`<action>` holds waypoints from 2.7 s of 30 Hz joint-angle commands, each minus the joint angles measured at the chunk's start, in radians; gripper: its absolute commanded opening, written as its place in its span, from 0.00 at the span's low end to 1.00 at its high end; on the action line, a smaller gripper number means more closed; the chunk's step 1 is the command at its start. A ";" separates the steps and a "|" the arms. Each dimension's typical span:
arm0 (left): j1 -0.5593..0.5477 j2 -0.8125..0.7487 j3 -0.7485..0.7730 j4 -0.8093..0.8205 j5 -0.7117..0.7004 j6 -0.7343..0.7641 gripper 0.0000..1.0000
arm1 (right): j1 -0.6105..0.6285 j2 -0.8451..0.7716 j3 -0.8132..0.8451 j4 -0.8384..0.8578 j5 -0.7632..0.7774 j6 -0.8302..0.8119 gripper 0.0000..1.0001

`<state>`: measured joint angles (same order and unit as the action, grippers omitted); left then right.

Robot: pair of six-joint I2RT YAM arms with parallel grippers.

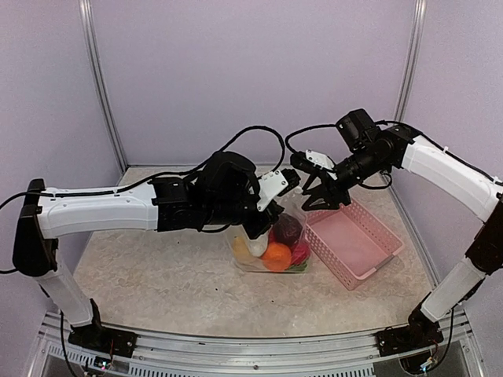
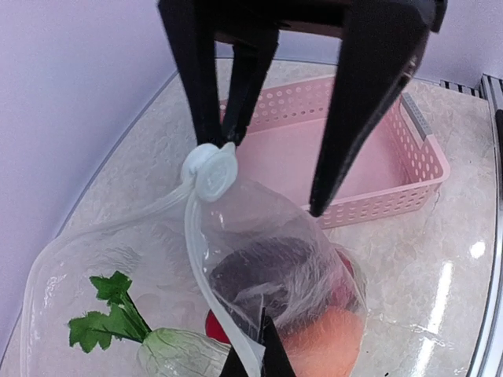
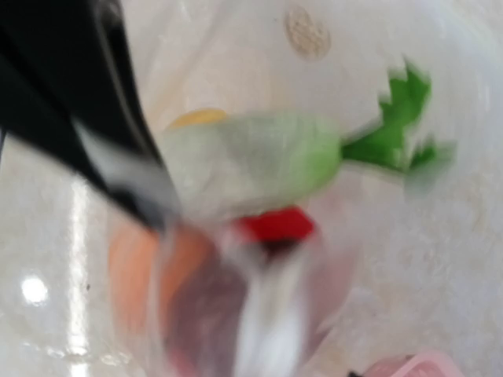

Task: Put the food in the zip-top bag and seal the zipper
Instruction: Pass from the right arm to the left, then hold the zipper food storage bag at the center of the board.

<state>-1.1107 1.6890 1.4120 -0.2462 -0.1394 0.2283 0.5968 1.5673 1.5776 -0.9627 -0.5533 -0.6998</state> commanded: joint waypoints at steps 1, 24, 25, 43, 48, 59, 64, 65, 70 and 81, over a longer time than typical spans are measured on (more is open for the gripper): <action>0.024 -0.058 -0.021 0.102 0.000 -0.107 0.00 | -0.051 -0.104 -0.180 0.233 -0.130 0.075 0.50; 0.027 -0.091 -0.089 0.161 0.051 -0.150 0.00 | -0.083 -0.011 -0.174 0.503 -0.286 0.200 0.45; 0.028 -0.093 -0.092 0.163 0.050 -0.148 0.00 | -0.083 -0.009 -0.183 0.507 -0.292 0.199 0.44; 0.036 -0.096 -0.104 0.168 0.078 -0.142 0.00 | -0.083 0.089 -0.147 0.536 -0.350 0.203 0.39; 0.042 -0.095 -0.107 0.167 0.086 -0.145 0.00 | -0.083 0.096 -0.131 0.530 -0.416 0.198 0.35; 0.046 -0.094 -0.111 0.165 0.085 -0.146 0.00 | -0.084 0.108 -0.125 0.507 -0.445 0.192 0.10; 0.050 -0.092 -0.108 0.146 0.033 -0.146 0.00 | -0.083 0.081 -0.135 0.490 -0.416 0.176 0.00; 0.050 -0.094 -0.107 0.136 0.018 -0.150 0.00 | -0.083 0.072 -0.134 0.486 -0.402 0.171 0.00; 0.059 -0.122 -0.108 0.075 -0.049 -0.176 0.11 | -0.082 0.028 -0.113 0.423 -0.354 0.130 0.00; 0.074 -0.218 -0.044 0.026 -0.054 -0.122 0.70 | -0.084 -0.022 -0.015 0.242 -0.253 0.043 0.00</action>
<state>-1.0416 1.4937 1.3151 -0.2123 -0.2405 0.0662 0.5205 1.5864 1.5295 -0.6476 -0.8394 -0.6170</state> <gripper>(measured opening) 0.650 0.001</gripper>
